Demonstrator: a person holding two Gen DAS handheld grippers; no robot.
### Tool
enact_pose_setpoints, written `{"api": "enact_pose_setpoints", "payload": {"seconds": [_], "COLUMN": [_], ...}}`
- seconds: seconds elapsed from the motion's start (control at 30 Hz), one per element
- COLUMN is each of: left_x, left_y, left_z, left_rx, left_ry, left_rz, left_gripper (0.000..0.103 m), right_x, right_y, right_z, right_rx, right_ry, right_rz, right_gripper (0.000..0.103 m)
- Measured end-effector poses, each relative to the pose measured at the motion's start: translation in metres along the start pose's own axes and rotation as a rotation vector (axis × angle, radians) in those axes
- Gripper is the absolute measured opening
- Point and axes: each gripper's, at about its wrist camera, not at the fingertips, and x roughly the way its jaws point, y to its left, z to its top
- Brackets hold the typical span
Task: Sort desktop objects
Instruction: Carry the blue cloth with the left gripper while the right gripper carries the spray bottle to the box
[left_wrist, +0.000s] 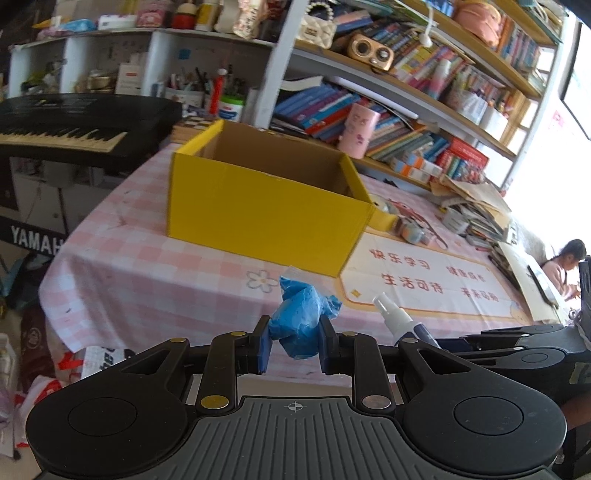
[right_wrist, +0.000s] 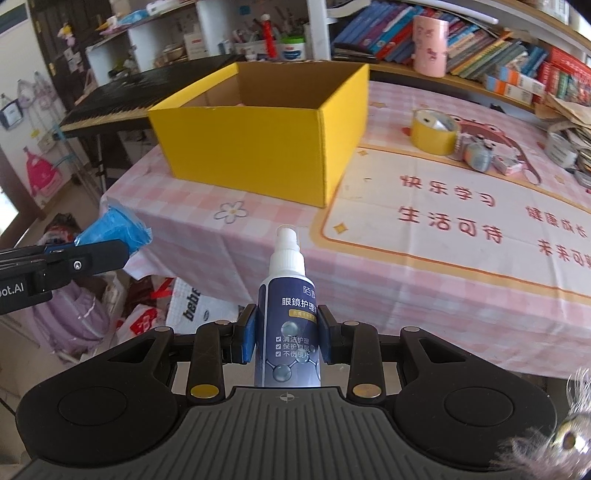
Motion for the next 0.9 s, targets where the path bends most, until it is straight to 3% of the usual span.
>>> {"api": "enact_pose_setpoints", "payload": {"seconds": [0.43, 0.9], "left_x": [0.007, 0.065], "left_y": [0.012, 0.008], "left_z": [0.045, 0.131], "left_rx": [0.000, 0.010], "left_ry": [-0.089, -0.206], "left_rz": [0.010, -0.015], "left_gripper": [0.023, 0.023], "right_x": [0.003, 0.016], "right_y": [0.020, -0.004], "right_z": [0.040, 0.148], "right_rx": [-0.044, -0.078], "right_ry": [-0.049, -0.204], "right_rz": [0.090, 0.137], "right_gripper": [0.030, 0.030]}}
